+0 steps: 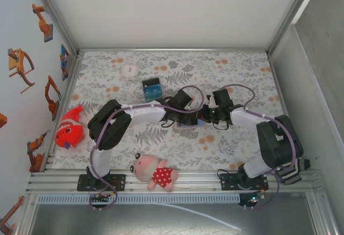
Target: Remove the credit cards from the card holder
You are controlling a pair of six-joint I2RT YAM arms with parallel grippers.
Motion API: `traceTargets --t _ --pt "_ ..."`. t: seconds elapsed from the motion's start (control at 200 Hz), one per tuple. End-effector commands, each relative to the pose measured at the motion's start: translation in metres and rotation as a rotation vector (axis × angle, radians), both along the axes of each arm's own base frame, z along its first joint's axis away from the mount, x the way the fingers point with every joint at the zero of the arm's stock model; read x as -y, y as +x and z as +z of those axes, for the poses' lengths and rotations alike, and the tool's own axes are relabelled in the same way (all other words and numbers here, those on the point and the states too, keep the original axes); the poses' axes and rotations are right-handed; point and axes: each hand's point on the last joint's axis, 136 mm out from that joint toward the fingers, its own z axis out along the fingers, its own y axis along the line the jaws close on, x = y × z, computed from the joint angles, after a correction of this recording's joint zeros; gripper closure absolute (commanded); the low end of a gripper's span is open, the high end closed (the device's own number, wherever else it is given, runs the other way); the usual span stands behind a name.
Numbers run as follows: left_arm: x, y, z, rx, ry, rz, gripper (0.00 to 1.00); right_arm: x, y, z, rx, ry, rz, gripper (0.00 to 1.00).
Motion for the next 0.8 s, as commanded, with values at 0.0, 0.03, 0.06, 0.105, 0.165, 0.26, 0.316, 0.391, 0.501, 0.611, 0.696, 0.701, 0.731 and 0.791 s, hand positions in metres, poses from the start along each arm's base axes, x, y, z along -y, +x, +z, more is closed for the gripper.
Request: traceTargets --t 0.0,0.03,0.06,0.105,0.165,0.26,0.316,0.391,0.501,0.611,0.696,0.701,0.731,0.791 --pt "-0.002 -0.008 -0.014 -0.027 0.03 -0.023 0.8 -0.01 0.002 0.016 0.036 0.089 0.014 1.0" --pt "-0.002 -0.008 -0.014 -0.029 0.031 -0.022 0.8 -0.012 0.002 0.018 0.039 0.109 0.017 1.0" --pt "-0.002 -0.008 -0.014 -0.03 0.031 -0.022 0.81 -0.015 0.003 0.02 0.044 0.127 0.022 0.99" --pt "-0.003 -0.009 -0.015 -0.033 0.035 -0.022 0.81 -0.018 0.004 0.022 0.048 0.149 0.026 0.95" --pt "-0.004 -0.009 -0.016 -0.034 0.038 -0.021 0.81 -0.021 0.004 0.023 0.05 0.17 0.032 0.9" --pt "-0.004 -0.01 -0.017 -0.039 0.04 -0.021 0.82 -0.023 0.004 0.02 0.042 0.184 0.038 0.85" --pt "-0.004 -0.01 -0.017 -0.038 0.04 -0.021 0.82 -0.025 0.004 0.017 0.034 0.189 0.043 0.83" --pt "-0.004 -0.009 -0.017 -0.037 0.038 -0.021 0.82 -0.026 0.005 0.014 0.025 0.196 0.046 0.82" --pt "-0.004 -0.009 -0.016 -0.035 0.037 -0.018 0.82 -0.027 0.004 0.006 0.008 0.194 0.048 0.82" --pt "-0.003 -0.008 -0.014 -0.033 0.033 -0.015 0.82 -0.026 0.004 -0.001 -0.009 0.182 0.046 0.82" --pt "-0.005 -0.008 -0.013 -0.033 0.037 -0.014 0.82 -0.024 0.005 -0.005 -0.012 0.16 0.046 0.85" --pt "-0.005 -0.009 -0.013 -0.033 0.037 -0.014 0.82 -0.024 0.004 -0.005 -0.014 0.158 0.046 0.86" --pt "-0.005 -0.008 -0.013 -0.031 0.037 -0.012 0.82 -0.023 0.005 -0.005 -0.012 0.145 0.047 0.89" --pt "-0.007 -0.008 -0.012 -0.03 0.043 -0.01 0.82 -0.019 0.005 -0.004 -0.004 0.114 0.046 0.94"
